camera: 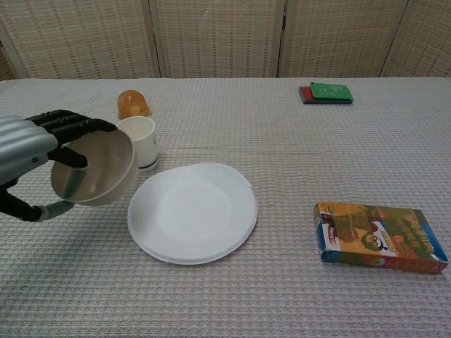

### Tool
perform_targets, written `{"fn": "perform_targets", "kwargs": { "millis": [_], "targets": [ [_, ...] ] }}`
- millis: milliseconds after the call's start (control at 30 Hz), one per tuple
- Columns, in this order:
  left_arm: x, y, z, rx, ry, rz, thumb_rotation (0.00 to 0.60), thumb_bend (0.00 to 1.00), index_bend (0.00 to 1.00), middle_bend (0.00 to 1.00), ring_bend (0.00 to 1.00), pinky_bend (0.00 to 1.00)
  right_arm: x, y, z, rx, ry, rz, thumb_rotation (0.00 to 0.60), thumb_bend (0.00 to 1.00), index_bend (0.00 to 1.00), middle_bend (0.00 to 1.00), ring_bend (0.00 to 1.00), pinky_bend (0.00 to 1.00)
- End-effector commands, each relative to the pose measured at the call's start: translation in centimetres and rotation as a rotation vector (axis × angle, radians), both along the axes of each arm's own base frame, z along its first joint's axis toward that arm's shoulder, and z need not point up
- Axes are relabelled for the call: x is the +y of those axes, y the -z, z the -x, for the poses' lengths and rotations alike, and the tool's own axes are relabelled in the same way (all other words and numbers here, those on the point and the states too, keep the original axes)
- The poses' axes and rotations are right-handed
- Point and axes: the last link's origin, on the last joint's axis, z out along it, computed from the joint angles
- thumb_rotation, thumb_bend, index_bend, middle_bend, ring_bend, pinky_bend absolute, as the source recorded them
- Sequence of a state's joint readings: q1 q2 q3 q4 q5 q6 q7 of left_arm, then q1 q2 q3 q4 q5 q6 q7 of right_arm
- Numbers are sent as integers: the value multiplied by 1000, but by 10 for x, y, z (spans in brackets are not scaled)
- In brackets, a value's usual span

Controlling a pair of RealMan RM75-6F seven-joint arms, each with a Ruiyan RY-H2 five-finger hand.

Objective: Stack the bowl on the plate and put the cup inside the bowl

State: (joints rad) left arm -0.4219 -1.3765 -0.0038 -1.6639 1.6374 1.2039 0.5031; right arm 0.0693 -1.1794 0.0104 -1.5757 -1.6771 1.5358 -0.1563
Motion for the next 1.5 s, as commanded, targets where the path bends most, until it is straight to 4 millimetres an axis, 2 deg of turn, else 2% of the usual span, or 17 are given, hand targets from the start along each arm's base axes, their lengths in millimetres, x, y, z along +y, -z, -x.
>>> {"fn": "perform_targets", "kwargs": {
  "millis": [33, 333, 633, 1167, 1500],
  "targets": [
    [4, 6, -25, 55, 33, 11, 600, 398, 678, 70, 0, 56, -12, -4, 5, -12, 19, 0, 600, 163, 91, 78, 3, 77],
    [9, 27, -66, 86, 86, 30, 600, 397, 680, 70, 0, 57, -19, -12, 9, -50, 32, -14, 600, 163, 91, 78, 3, 77],
    [9, 47, -84, 97, 107, 75, 600, 397, 684, 70, 0, 57, -20, -16, 11, -60, 37, -12, 600, 164, 91, 78, 3, 77],
    [24, 78, -86, 113, 106, 143, 600, 397, 690, 71, 0, 57, -14, -26, 15, -77, 40, 11, 600, 163, 91, 78, 3, 77],
    [29, 79, -80, 107, 99, 139, 600, 396, 688, 71, 0, 57, -13, -26, 16, -67, 43, 17, 600, 163, 91, 78, 3, 77]
  ]
}}
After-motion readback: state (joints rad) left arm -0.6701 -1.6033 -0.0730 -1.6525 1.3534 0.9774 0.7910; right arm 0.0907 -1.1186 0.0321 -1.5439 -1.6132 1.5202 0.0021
